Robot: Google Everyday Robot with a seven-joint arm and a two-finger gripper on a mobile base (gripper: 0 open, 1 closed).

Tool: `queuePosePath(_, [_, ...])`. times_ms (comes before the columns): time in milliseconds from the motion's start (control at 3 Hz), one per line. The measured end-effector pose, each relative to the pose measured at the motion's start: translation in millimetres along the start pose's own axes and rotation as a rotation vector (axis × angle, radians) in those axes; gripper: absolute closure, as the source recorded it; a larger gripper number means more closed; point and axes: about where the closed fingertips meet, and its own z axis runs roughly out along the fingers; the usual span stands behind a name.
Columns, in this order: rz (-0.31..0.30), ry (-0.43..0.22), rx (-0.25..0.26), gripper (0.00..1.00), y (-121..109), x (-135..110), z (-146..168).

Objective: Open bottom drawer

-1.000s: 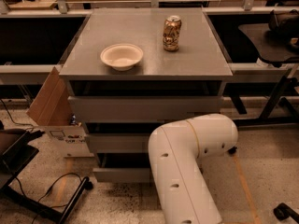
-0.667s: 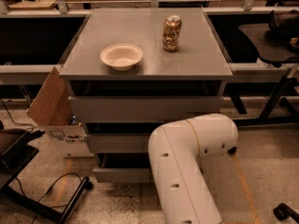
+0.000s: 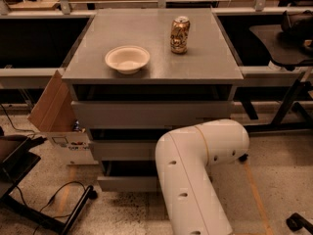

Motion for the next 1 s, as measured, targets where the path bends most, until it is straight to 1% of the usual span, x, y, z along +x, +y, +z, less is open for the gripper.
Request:
queuePosePath(333, [0.0,0.0,-0.002,0.12,1.3,-0.2,0.9])
queuePosePath(667, [0.0,0.0,-0.004,0.0,2.3,-0.3,1.6])
queuePosePath(1000, [0.0,0.0,-0.004,0.0,2.3,-0.3,1.6])
